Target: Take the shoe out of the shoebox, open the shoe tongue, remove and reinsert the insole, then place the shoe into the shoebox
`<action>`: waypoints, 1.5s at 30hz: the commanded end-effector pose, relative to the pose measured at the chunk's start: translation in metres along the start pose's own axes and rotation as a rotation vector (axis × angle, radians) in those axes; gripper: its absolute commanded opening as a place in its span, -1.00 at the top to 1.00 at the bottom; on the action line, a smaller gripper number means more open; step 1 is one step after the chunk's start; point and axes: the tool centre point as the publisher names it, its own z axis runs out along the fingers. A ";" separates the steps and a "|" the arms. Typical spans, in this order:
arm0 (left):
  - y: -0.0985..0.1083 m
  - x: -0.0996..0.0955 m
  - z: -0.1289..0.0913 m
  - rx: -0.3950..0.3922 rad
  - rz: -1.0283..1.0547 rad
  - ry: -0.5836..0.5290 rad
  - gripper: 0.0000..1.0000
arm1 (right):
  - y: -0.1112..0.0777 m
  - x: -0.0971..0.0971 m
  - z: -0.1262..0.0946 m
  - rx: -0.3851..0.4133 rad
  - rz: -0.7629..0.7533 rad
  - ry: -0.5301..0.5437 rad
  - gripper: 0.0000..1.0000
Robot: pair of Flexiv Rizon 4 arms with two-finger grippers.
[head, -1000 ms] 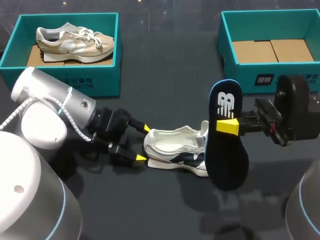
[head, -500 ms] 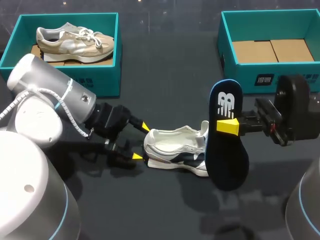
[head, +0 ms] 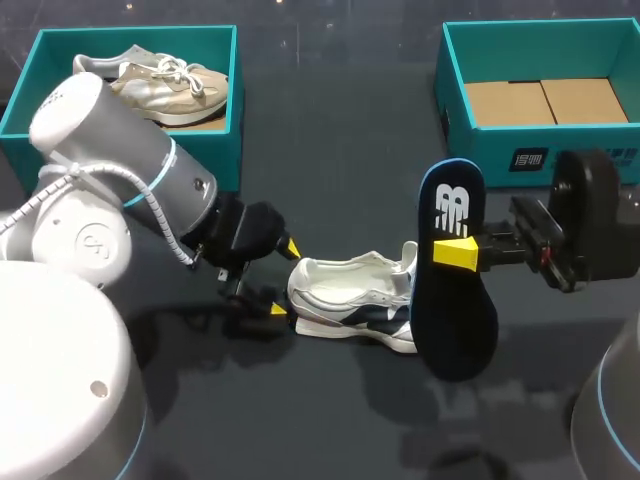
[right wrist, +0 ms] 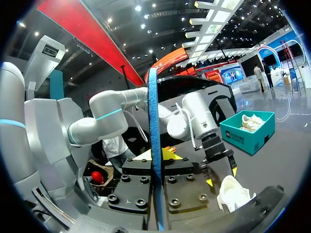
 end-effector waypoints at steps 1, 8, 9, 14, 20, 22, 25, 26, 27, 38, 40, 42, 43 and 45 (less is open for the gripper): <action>-0.007 -0.004 -0.010 -0.132 -0.003 0.027 -1.00 | -0.001 0.002 0.001 0.000 0.001 -0.004 1.00; -0.007 -0.004 -0.010 -0.132 -0.003 0.027 -1.00 | -0.001 0.002 0.001 0.000 0.001 -0.004 1.00; -0.007 -0.004 -0.010 -0.132 -0.003 0.027 -1.00 | -0.001 0.002 0.001 0.000 0.001 -0.004 1.00; -0.013 -0.007 -0.009 -0.205 -0.040 0.029 -1.00 | -0.001 0.002 0.001 0.000 0.001 -0.004 1.00; -0.024 -0.007 -0.012 -0.307 -0.070 0.024 -1.00 | -0.001 0.002 0.001 0.000 0.001 -0.004 1.00; -0.026 -0.008 -0.013 -0.314 -0.069 0.015 -1.00 | -0.001 0.002 0.001 0.000 0.001 -0.004 1.00; -0.025 -0.011 -0.010 -0.380 -0.092 -0.001 -1.00 | -0.001 0.002 0.001 0.000 0.001 -0.004 1.00; -0.024 -0.011 -0.009 -0.391 -0.089 0.006 -1.00 | -0.001 0.002 0.001 0.000 0.001 -0.004 1.00; -0.024 -0.011 -0.009 -0.404 -0.095 -0.001 -1.00 | -0.001 0.002 0.001 0.000 0.001 -0.004 1.00; -0.035 -0.011 -0.008 -0.440 -0.079 0.003 -1.00 | -0.001 0.002 0.001 0.000 0.001 -0.004 1.00; -0.039 -0.012 -0.012 -0.437 -0.073 0.005 -1.00 | -0.001 0.002 0.001 0.000 0.001 -0.004 1.00; -0.045 -0.013 -0.015 -0.434 -0.064 -0.001 -1.00 | -0.001 0.002 0.001 0.000 0.001 -0.004 1.00; -0.048 -0.014 -0.015 -0.434 -0.060 -0.004 -1.00 | -0.001 0.002 0.001 0.000 0.001 -0.004 1.00; -0.055 -0.017 -0.015 -0.435 -0.057 -0.007 -1.00 | -0.001 0.002 0.001 0.000 0.001 -0.004 1.00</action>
